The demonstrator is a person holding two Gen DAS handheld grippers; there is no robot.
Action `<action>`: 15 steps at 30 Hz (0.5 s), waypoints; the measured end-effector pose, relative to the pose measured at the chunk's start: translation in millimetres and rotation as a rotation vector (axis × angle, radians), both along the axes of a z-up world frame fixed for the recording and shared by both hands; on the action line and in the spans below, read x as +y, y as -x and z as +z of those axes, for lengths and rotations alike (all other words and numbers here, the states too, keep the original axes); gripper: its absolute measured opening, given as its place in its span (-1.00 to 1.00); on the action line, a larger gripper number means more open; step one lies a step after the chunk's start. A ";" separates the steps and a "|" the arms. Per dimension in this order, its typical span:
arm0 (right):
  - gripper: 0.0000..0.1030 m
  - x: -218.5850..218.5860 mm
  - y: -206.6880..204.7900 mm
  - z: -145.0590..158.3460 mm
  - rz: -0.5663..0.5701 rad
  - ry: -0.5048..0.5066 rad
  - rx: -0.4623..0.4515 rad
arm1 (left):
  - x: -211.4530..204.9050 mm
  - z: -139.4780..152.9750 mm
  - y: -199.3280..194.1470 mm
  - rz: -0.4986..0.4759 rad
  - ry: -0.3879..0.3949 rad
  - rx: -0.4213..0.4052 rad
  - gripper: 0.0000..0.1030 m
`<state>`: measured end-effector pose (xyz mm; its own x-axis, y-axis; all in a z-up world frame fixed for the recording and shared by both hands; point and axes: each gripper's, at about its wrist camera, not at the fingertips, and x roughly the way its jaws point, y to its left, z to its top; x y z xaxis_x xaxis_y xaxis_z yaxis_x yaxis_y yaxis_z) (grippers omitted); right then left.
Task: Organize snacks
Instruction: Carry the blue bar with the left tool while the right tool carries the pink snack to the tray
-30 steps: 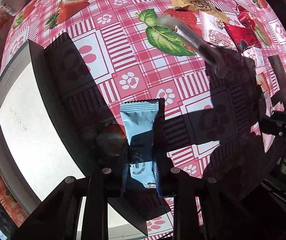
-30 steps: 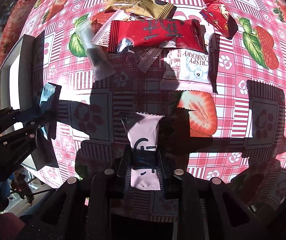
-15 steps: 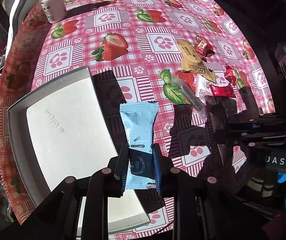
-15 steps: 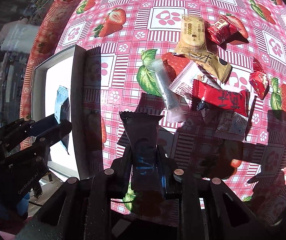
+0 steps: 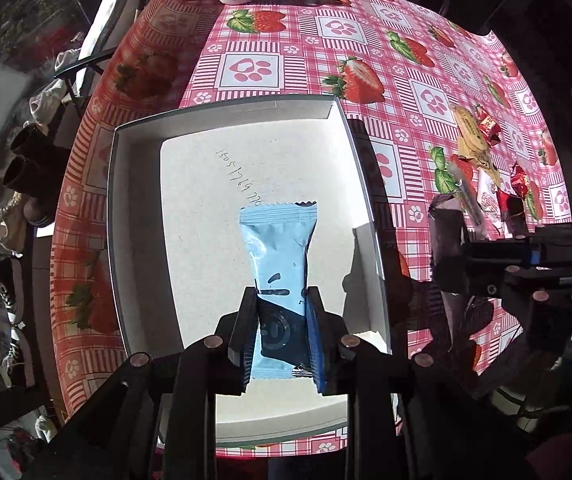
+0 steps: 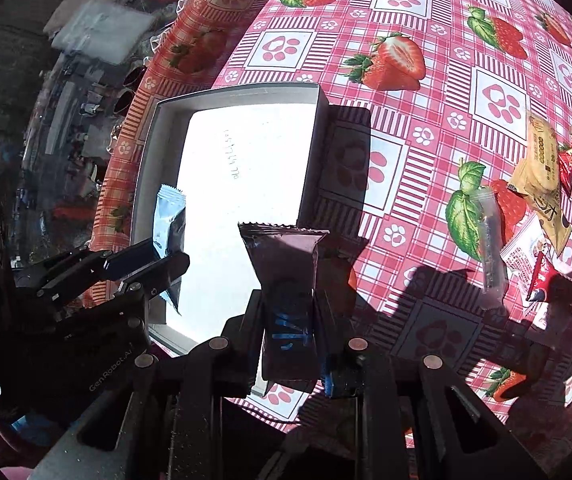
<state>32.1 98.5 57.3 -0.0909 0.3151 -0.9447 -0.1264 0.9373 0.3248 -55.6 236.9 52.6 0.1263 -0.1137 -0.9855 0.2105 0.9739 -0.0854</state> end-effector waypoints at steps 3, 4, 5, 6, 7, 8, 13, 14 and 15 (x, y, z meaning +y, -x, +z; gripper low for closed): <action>-0.52 23.5 -3.2 -5.3 0.034 -0.013 0.014 | 13.4 -6.6 4.2 0.014 -0.015 0.016 -0.52; -0.52 31.2 -3.5 -7.6 0.047 -0.015 0.019 | 17.4 -8.6 5.3 0.017 -0.020 0.019 -0.52; -0.52 38.5 -4.3 -10.0 0.059 -0.016 0.024 | 20.6 -10.5 6.1 0.022 -0.022 0.024 -0.52; -0.52 45.2 -4.7 -12.5 0.072 -0.015 0.028 | 23.5 -12.4 6.9 0.026 -0.023 0.030 -0.52; -0.52 50.2 -5.2 -14.3 0.081 -0.015 0.031 | 26.5 -14.5 7.8 0.029 -0.024 0.036 -0.52; -0.52 55.8 -5.8 -17.2 0.091 -0.013 0.037 | 28.8 -16.3 8.9 0.032 -0.026 0.040 -0.52; -0.52 73.6 -5.9 -33.2 0.118 -0.003 0.071 | 36.4 -27.6 11.7 0.031 -0.035 0.080 -0.52; -0.52 75.5 -5.8 -36.1 0.120 -0.001 0.077 | 37.1 -29.6 12.4 0.029 -0.037 0.088 -0.52; -0.52 78.5 -3.6 -39.8 0.128 0.003 0.083 | 37.9 -31.4 13.1 0.027 -0.038 0.096 -0.52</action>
